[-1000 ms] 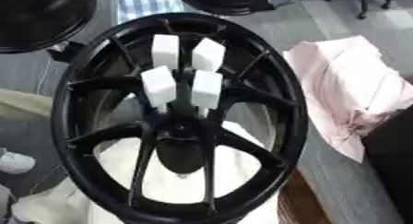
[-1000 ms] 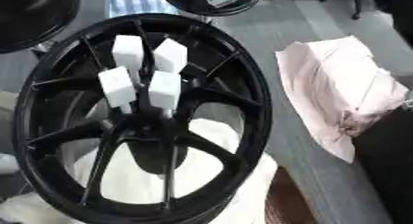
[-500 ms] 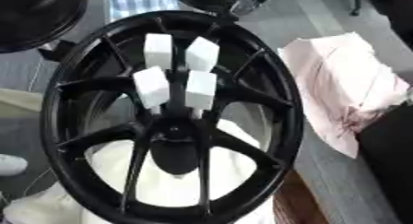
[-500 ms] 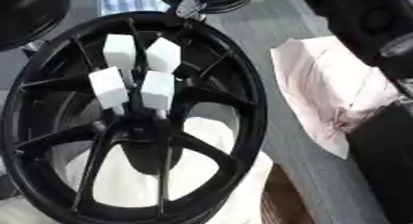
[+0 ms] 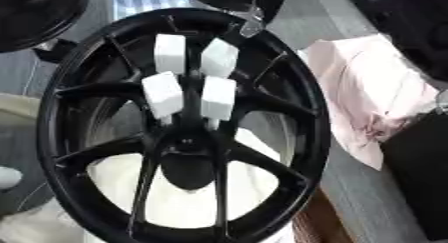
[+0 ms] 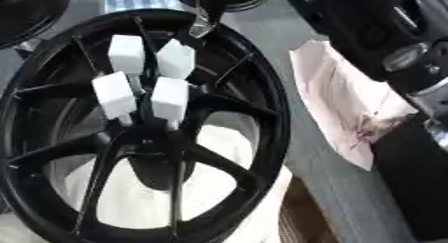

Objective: Pull the pin out of the wheel hub.

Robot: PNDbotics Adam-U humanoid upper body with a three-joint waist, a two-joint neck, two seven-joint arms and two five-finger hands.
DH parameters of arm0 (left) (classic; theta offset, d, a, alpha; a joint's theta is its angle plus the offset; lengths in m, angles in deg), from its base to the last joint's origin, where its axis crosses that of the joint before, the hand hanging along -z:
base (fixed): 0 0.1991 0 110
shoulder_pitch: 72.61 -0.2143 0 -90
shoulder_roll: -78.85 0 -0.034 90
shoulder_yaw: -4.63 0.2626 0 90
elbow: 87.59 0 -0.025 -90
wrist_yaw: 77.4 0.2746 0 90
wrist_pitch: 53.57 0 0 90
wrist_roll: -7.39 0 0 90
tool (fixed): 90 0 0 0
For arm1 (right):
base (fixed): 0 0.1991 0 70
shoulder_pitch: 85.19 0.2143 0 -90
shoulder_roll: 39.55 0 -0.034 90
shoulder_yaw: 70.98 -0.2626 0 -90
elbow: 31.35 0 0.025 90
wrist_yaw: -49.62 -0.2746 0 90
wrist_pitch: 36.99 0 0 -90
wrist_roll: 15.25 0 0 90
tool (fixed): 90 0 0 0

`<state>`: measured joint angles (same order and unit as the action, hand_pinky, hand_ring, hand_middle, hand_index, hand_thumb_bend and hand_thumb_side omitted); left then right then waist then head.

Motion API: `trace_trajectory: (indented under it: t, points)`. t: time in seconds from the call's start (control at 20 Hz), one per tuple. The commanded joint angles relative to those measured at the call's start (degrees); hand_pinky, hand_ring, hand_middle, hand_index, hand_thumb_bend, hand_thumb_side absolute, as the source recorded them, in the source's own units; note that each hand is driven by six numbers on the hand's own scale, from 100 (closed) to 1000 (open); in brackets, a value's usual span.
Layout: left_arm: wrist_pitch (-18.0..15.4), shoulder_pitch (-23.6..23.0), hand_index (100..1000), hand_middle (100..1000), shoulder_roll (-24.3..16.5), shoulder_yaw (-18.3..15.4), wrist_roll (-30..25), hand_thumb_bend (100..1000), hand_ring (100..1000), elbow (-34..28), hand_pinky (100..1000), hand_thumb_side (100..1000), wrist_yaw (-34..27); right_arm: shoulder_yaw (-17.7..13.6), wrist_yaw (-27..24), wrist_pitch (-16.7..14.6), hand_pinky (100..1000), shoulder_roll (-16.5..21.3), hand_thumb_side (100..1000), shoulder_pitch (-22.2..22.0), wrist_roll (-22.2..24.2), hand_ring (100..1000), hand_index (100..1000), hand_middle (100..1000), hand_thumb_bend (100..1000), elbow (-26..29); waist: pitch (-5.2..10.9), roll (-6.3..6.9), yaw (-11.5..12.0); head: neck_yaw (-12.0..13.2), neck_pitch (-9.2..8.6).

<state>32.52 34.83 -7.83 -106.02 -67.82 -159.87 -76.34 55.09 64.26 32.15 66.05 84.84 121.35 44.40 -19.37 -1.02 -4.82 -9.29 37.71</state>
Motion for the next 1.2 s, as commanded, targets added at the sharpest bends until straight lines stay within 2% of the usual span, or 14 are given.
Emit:
trace_trajectory:
  t: [0.05,0.25,0.65,1.2]
  points:
    - [-0.1,0.7,655,420,-1.8,0.1,-0.4,426,446,-1.3,664,755,0.3,-0.6,-2.7,-5.0,932,2.8,147,0.8,5.4,903,890,850,420,1.0,0.85,0.05,0.1,-0.6,-1.08]
    - [-0.2,0.8,655,420,-1.9,0.2,-0.5,425,447,-1.4,665,756,0.4,-0.4,-5.8,-3.3,929,4.5,150,0.2,5.4,899,885,842,407,3.4,0.53,-0.02,0.1,-1.0,-1.16]
    - [-0.2,1.1,655,421,-1.8,0.3,-0.7,422,448,-1.6,666,756,0.4,1.7,-8.9,-1.0,920,6.2,160,-1.5,5.4,898,883,832,392,6.9,0.06,0.02,0.5,-2.1,-1.27]
    - [-0.1,1.4,655,422,-1.6,0.4,-0.9,419,450,-1.8,667,758,0.1,3.5,-11.2,1.8,910,6.1,164,-2.6,5.4,893,881,819,388,8.5,-0.16,0.23,1.0,-2.6,-0.69]
